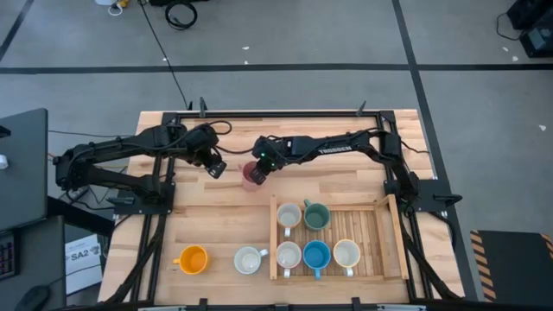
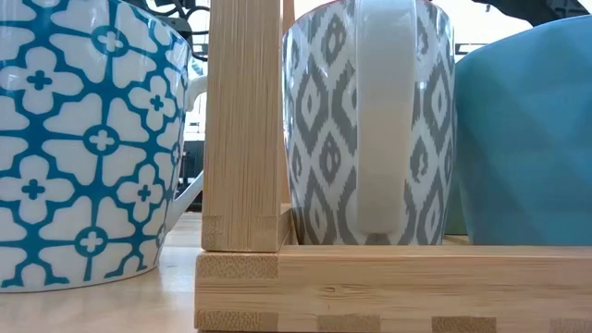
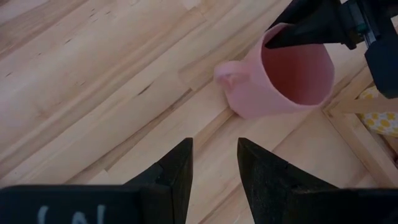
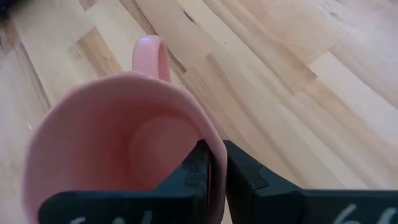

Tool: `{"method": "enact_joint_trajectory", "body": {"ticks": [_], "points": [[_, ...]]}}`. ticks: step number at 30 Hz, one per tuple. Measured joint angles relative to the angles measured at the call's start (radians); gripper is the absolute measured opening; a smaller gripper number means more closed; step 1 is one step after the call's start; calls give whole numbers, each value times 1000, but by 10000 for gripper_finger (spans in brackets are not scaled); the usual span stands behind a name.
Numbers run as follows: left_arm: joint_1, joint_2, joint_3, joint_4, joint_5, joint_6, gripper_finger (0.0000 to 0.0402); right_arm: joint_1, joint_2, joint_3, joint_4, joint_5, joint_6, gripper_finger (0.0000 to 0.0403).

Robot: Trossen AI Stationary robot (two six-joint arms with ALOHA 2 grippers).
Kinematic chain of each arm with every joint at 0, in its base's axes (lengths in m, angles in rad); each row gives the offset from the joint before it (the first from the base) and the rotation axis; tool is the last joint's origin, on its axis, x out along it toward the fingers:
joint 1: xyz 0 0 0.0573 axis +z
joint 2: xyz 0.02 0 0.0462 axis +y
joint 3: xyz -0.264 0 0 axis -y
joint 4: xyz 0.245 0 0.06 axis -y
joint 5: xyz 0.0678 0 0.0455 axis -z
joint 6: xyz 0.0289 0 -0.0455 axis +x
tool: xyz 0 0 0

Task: Place coffee mugs
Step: Put the pink mug on the shelf

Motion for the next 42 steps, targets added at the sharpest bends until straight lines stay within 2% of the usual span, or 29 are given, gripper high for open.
{"method": "enact_joint_trajectory", "body": {"ticks": [5, 13, 23, 29, 34, 42], "points": [[0, 0, 0, 0, -1, 0, 133, -17, -48, -1, -37, 1, -21, 37], [0, 0, 0, 0, -49, -1, 133, -42, -184, -1, -235, 13, -41, 36], [0, 0, 0, 0, -57, -2, 133, -42, -442, 0, -659, 13, 12, 36], [0, 0, 0, -1, -57, -2, 133, 4, -587, 1, -901, 90, 150, 36], [0, 0, 0, -1, -57, -2, 133, 96, -663, -3, -1093, 187, 324, 36], [0, 0, 0, -1, -57, -2, 133, 280, -756, -191, -1117, 189, 623, 36]]}}
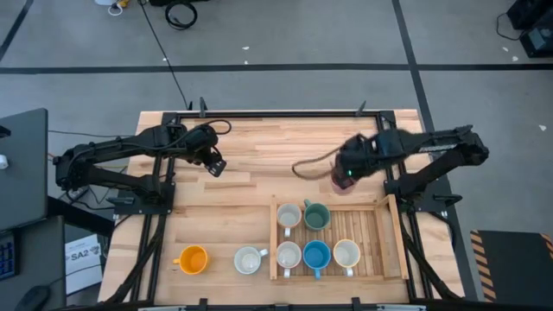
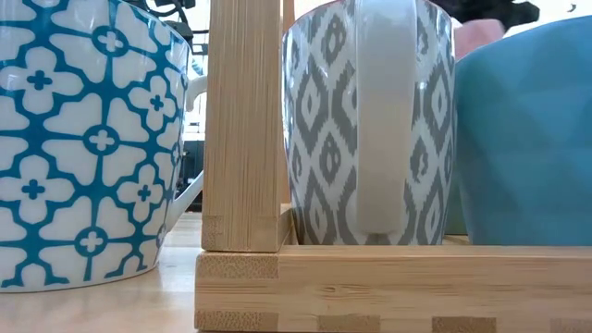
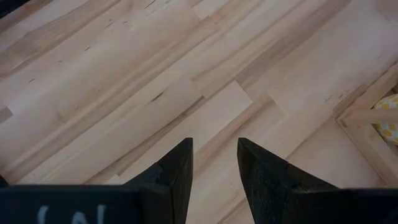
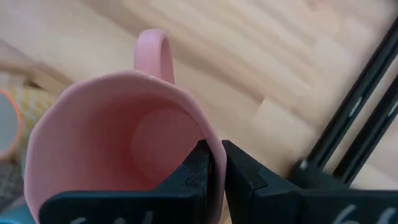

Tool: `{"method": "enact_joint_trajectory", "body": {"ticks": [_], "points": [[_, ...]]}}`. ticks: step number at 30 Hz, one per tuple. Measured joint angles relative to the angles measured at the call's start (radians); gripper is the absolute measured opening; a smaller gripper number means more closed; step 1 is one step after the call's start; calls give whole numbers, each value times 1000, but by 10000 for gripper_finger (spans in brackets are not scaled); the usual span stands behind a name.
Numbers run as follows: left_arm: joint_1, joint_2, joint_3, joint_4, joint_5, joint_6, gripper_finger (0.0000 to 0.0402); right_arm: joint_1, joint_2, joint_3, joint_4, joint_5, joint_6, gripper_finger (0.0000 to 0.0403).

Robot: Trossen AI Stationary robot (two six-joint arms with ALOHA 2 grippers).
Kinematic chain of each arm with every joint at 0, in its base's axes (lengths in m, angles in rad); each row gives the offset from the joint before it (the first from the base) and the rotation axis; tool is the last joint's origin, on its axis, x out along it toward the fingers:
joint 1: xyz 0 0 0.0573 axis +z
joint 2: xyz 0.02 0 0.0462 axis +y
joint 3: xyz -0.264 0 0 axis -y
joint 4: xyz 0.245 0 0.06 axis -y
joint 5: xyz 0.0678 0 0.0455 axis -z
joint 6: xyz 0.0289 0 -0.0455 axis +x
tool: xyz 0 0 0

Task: Place coffee mugs
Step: Put the pink mug on the shelf

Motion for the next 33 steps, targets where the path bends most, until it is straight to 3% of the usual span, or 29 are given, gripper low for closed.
{"method": "enact_joint_trajectory", "body": {"ticks": [16, 33], "points": [[0, 0, 0, 0, 0, 0, 133, 278, -8, -305, 209, -84, 419, 36], [0, 0, 0, 0, 0, 0, 133, 385, -7, -534, 529, -86, 570, 36]]}}
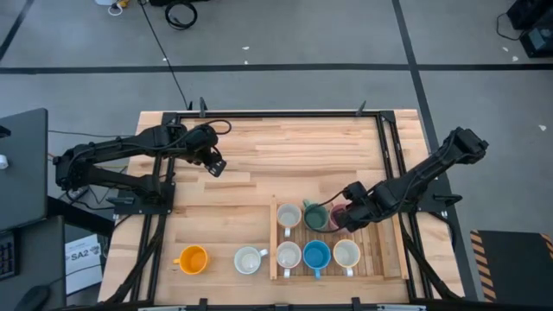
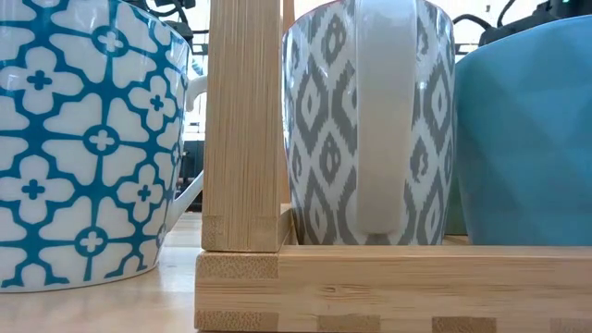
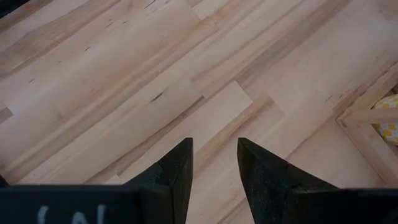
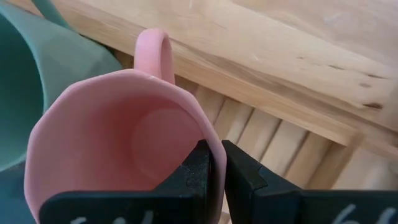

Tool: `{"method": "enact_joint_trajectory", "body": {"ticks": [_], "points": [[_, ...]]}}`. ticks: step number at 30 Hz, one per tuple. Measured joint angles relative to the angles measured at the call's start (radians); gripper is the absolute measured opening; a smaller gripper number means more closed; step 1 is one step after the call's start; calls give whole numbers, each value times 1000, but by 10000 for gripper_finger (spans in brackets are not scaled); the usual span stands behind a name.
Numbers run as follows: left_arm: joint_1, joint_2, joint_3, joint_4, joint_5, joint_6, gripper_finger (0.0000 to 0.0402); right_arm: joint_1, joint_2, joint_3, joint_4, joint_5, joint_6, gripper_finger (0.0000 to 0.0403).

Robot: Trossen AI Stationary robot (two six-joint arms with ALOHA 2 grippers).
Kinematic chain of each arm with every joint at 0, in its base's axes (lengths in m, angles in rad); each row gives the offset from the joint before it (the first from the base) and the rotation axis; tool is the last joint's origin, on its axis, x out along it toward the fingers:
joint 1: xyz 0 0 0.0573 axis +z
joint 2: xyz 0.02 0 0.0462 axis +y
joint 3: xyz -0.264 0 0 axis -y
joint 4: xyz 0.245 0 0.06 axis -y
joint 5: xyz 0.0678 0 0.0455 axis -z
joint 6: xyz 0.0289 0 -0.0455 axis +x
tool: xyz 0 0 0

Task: Place coffee mugs
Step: Put the pink mug on the shelf

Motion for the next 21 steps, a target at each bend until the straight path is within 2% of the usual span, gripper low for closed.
{"method": "enact_joint_trajectory", "body": {"ticks": [9, 21], "points": [[0, 0, 0, 0, 0, 0, 133, 4, 0, -23, 12, 10, -1, 37], [0, 0, 0, 0, 0, 0, 133, 4, 0, -24, 14, 9, -3, 60]]}}
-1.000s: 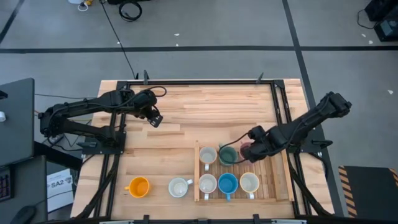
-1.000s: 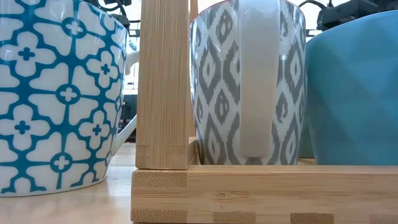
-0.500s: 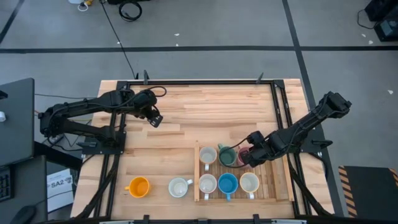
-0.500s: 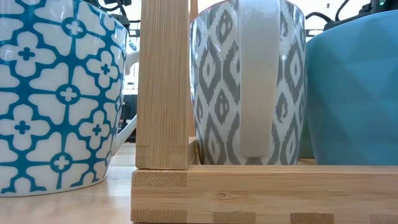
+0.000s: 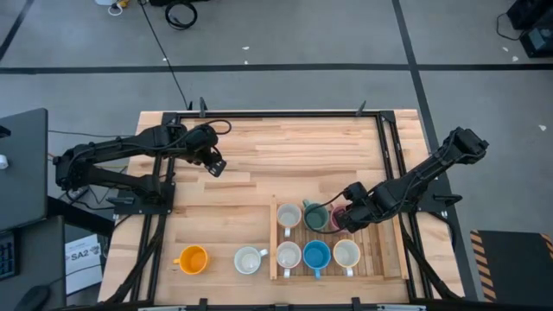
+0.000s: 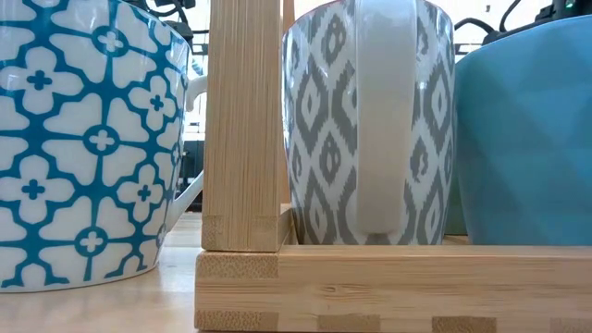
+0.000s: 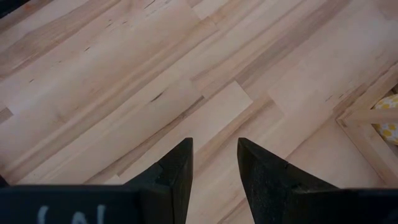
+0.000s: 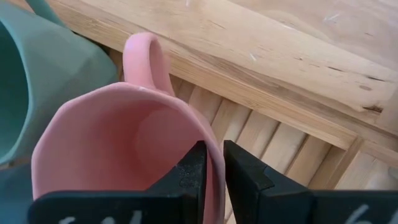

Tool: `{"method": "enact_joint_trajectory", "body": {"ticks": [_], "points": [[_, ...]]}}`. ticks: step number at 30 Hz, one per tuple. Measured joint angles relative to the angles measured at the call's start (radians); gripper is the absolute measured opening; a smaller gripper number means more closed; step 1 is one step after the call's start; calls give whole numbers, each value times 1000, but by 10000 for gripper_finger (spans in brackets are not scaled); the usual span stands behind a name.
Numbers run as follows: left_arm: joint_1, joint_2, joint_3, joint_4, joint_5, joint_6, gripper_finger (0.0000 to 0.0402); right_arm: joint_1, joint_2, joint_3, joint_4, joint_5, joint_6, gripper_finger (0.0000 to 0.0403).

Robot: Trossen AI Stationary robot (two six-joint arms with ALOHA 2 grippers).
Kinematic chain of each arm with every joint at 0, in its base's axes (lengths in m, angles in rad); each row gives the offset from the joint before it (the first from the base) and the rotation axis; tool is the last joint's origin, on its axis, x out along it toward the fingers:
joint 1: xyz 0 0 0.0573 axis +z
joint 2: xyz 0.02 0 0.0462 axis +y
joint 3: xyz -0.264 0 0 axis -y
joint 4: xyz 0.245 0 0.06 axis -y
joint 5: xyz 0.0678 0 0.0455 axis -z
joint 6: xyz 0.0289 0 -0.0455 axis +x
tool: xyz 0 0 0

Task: Place coffee mugs
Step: Put the pink mug on the shelf

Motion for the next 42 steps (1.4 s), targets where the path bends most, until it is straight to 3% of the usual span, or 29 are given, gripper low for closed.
{"method": "enact_joint_trajectory", "body": {"ticks": [12, 31, 42], "points": [[0, 0, 0, 0, 0, 0, 133, -1, 0, 0, 6, 1, 0, 73], [0, 0, 0, 0, 0, 0, 133, -1, 0, 0, 11, 2, 0, 168], [0, 0, 0, 0, 0, 0, 133, -1, 0, 0, 10, 2, 0, 172]]}}
